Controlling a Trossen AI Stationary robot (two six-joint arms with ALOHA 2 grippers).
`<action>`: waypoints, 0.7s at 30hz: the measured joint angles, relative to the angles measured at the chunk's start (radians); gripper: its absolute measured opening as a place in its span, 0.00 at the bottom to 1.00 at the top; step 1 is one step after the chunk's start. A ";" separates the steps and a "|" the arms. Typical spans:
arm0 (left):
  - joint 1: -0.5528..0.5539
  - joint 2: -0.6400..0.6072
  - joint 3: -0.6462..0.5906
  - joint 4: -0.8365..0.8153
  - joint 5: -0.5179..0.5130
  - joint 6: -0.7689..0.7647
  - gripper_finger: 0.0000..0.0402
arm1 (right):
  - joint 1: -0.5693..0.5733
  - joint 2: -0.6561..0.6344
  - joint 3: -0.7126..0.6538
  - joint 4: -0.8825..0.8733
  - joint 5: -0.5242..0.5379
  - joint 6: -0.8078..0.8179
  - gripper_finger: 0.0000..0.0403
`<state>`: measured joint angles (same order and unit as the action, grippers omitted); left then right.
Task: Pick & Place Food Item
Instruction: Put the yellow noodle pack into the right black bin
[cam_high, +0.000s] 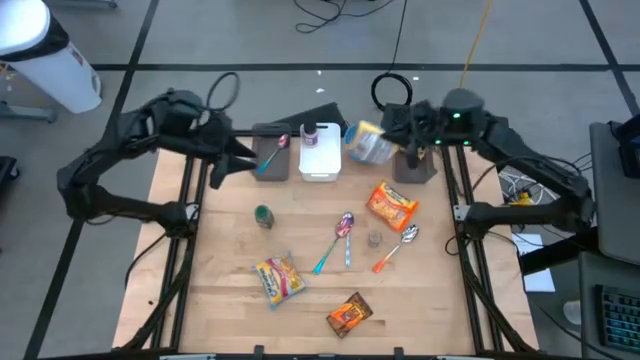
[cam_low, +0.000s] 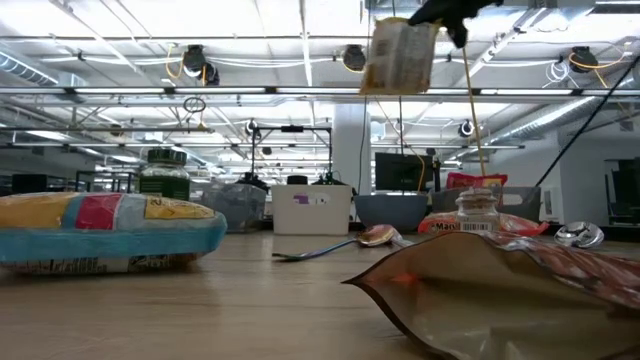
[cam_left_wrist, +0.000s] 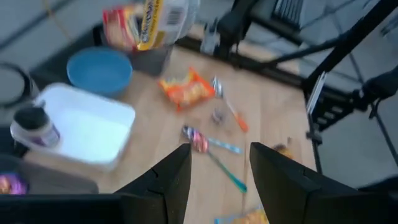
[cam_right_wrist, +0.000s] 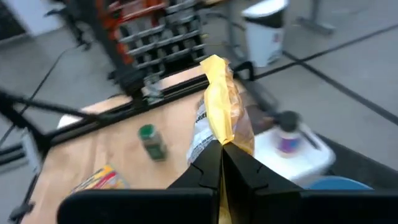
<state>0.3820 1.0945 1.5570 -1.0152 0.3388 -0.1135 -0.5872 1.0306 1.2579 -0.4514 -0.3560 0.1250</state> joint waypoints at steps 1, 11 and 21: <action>-0.001 -0.027 -0.027 0.036 0.000 -0.001 0.42 | -0.020 -0.021 0.000 -0.011 0.019 0.008 0.00; -0.054 -0.283 -0.414 0.312 0.003 -0.116 0.42 | -0.110 -0.199 0.001 -0.259 0.231 -0.002 0.00; -0.138 -0.384 -0.641 0.622 0.001 -0.259 0.42 | -0.207 -0.173 -0.015 -0.392 0.230 -0.077 0.00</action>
<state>0.2439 0.7104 0.9160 -0.3933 0.3394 -0.3728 -0.7943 0.8576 1.2433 -0.8433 -0.1258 0.0478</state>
